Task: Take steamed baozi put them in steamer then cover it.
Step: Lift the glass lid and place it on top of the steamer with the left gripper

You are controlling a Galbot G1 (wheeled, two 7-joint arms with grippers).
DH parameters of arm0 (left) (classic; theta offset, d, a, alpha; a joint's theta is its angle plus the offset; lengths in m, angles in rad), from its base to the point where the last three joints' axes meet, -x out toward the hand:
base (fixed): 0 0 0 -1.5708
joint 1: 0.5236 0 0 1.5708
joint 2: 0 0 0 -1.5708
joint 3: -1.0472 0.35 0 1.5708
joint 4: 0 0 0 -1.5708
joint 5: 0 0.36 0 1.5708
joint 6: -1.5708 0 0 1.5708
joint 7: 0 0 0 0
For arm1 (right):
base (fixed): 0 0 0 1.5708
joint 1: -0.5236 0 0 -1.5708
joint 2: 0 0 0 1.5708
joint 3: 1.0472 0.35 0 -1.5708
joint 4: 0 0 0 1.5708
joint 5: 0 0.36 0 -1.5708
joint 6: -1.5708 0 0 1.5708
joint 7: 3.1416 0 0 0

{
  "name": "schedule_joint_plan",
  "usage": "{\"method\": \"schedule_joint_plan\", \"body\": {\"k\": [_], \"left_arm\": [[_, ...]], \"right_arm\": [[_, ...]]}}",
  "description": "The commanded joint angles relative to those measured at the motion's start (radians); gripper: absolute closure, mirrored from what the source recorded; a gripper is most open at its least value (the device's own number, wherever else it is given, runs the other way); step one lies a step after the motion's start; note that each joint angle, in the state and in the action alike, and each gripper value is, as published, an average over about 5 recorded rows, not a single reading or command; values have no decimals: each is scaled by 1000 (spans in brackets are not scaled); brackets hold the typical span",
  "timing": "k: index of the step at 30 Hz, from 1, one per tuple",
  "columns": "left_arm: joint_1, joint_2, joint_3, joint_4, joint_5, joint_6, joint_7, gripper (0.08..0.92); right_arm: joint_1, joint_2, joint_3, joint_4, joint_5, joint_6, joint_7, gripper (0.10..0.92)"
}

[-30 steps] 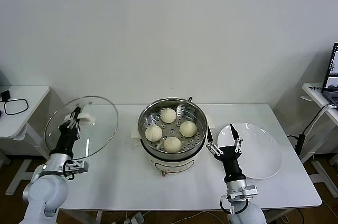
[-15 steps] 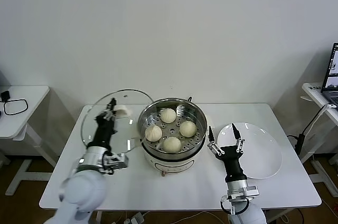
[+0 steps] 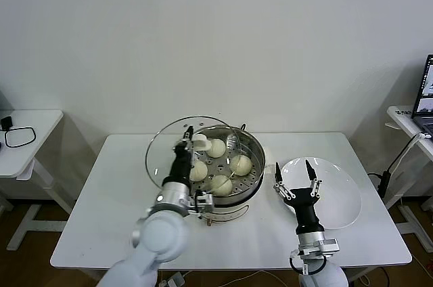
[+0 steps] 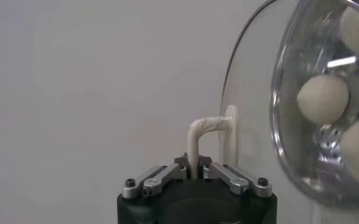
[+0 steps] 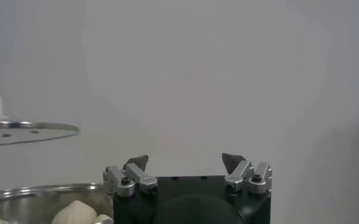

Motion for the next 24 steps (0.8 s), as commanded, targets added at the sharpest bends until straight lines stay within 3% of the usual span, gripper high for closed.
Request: {"method": "schedule_joint_plan", "body": {"k": [1, 13, 24], "left_arm": [[-96, -76, 120, 145, 108, 47, 20, 809], [-94, -158, 134, 210, 135, 43, 8, 809], [-102, -191, 123, 265, 109, 28, -26, 809]], "right_arm": [[-18, -17, 66, -2, 37, -2, -7, 203], [-30, -24, 101, -15, 39, 5, -12, 203], [-31, -17, 95, -22, 28, 10, -13, 203]]}}
